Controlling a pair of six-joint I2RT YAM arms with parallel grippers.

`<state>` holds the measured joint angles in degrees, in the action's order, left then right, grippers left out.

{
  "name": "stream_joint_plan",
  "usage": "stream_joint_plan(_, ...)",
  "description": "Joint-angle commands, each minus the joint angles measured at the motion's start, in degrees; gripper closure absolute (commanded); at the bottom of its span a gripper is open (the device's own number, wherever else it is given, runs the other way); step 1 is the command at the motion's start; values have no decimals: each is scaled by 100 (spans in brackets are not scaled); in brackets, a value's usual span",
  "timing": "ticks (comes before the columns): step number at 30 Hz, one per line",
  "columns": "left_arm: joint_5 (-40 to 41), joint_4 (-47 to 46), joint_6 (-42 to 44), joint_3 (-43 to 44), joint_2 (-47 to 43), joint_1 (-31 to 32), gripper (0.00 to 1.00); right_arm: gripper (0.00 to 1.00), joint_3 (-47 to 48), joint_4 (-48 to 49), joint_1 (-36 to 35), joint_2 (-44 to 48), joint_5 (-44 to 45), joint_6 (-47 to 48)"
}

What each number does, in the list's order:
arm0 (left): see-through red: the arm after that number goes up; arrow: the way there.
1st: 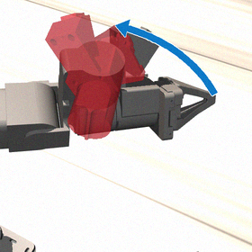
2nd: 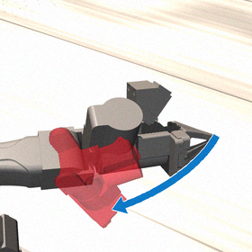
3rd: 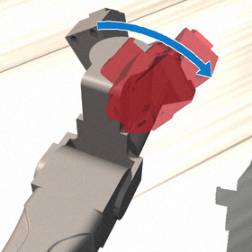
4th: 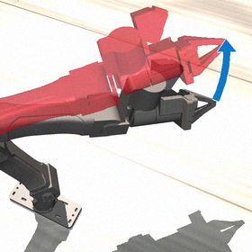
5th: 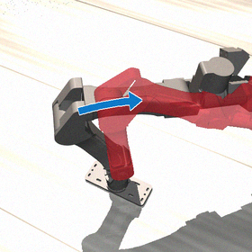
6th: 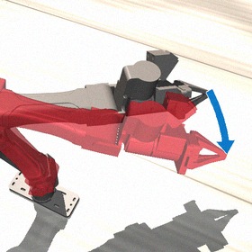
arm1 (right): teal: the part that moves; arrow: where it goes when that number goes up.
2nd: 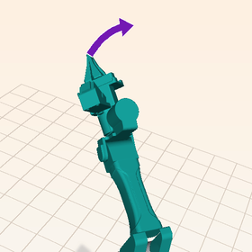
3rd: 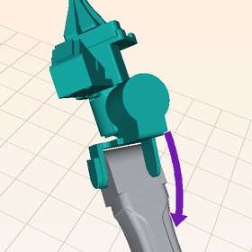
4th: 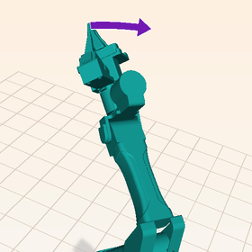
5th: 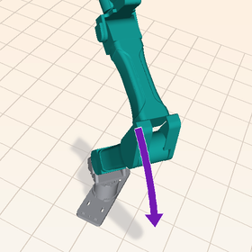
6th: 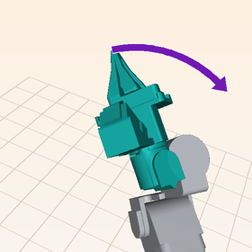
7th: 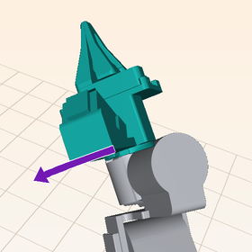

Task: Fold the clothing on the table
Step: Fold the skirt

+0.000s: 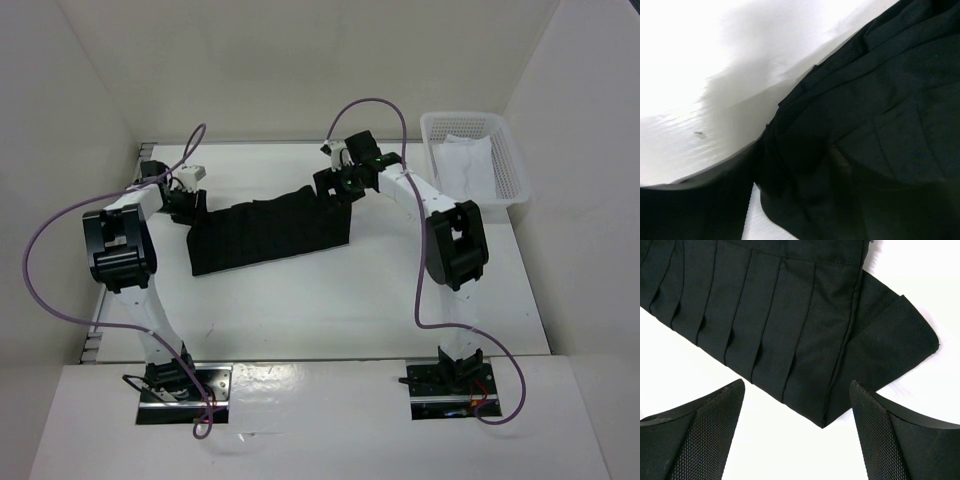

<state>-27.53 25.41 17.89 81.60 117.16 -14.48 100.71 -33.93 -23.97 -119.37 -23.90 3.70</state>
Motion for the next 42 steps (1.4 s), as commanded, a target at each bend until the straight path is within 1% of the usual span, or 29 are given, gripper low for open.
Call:
stream_joint_plan(1, 55, 491, 48, -259, 263, 77, 46, 10, -25, 124, -3, 450, -88, 16)
stream_joint_plan(3, 55, 552, -5, -259, 263, 130, 60, 10, -25, 124, -3, 450, -88, 16)
stream_joint_plan(4, 55, 553, -5, -259, 263, 130, 79, 10, -25, 124, -3, 450, -88, 16)
stream_joint_plan(6, 55, 553, -5, -320, 263, 130, 98, 10, -25, 124, -3, 450, -88, 16)
stream_joint_plan(7, 55, 553, -5, -399, 211, 130, 100, 10, -25, 54, -3, 450, -36, 16)
stream_joint_plan(10, 55, 553, -58, -557, 79, 130, 100, 10, -25, -244, -3, 450, -36, 139)
stream_joint_plan(12, 55, 553, -58, -627, -9, 130, 100, 10, -25, -447, -143, 398, -88, 279)
stream_joint_plan(14, 107, 553, -189, -680, -149, 130, 100, 10, -25, -588, -362, 397, 121, 446)
stream_joint_plan(15, 177, 553, -242, -681, -150, 130, 100, 10, -25, -588, -642, 397, 392, 447)
stream_joint_plan(16, 178, 553, -294, -681, -202, 130, 100, 10, -77, -588, -766, 397, 499, 447)
stream_joint_plan(18, 230, 553, -460, -733, -203, 130, 100, 10, 18, -535, -1012, 179, 797, 395)
stream_joint_plan(20, 230, 623, -610, -734, -255, 130, 100, 10, 133, -676, -1014, 20, 904, 202)
stream_joint_plan(23, 283, 694, -673, -865, -387, 130, 100, 10, -137, -676, -760, -34, 1063, 78)
stream_joint_plan(25, 336, 641, -795, -1075, -458, 130, 100, 10, -314, -606, -461, 124, 1124, 78)
stream_joint_plan(28, 336, 588, -953, -1076, -458, 191, 100, 10, -683, -553, -22, 370, 1124, 78)
stream_joint_plan(33, 336, 527, -1129, -1129, -396, 612, 100, 10, -1132, -500, 655, 564, 1029, 78)
stream_joint_plan(36, 397, 527, -1252, -1129, -466, 745, 100, 10, -1307, -500, 779, 564, 914, 78)
stream_joint_plan(42, 450, 640, -1473, -945, -519, 1070, 100, 10, -1483, -439, 779, 494, 553, 139)
